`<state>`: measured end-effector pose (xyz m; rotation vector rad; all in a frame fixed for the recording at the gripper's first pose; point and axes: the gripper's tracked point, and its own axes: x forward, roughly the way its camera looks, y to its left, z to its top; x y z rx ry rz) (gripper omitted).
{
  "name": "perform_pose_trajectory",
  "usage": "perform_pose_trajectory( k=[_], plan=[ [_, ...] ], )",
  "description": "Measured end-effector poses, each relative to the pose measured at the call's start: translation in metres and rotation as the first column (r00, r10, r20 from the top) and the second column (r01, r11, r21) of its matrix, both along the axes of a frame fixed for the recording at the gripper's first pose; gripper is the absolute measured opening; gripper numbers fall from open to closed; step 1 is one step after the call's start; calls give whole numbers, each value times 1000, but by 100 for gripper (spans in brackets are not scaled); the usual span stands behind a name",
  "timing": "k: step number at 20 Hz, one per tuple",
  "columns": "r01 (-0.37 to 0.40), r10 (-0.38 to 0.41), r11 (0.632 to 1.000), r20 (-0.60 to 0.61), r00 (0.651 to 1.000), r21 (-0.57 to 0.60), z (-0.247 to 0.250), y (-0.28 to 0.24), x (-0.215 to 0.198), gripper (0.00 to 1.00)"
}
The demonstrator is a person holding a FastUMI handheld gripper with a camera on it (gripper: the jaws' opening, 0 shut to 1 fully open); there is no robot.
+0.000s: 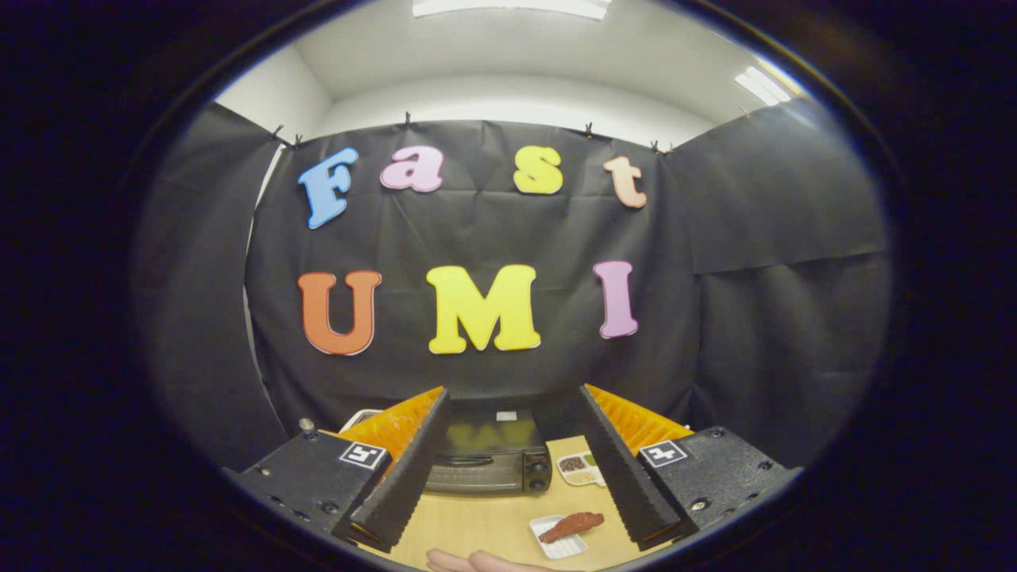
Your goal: Open the toaster oven, put the food inside, and close the toaster oven door.
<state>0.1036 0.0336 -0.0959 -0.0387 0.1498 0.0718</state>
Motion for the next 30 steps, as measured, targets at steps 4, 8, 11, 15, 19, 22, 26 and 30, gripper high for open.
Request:
perform_pose_trajectory(
  k=[4,8,11,15,19,22,26,30],
  plan=[
    [-9,9,1000,-113,994,-5,-66,23,68,100],
    [-27,24,1000,-247,969,-11,-139,49,125,100],
    [-32,23,999,-358,933,-19,-197,63,156,100],
    [-53,54,998,-440,896,13,-241,83,174,100],
    [-65,62,998,-466,883,10,-259,97,182,100],
    [-54,34,998,-466,884,-29,-268,99,186,100],
    [-34,7,998,-467,884,-49,-270,100,188,100],
    [-35,8,998,-438,899,-53,-269,101,182,100]
  ],
)
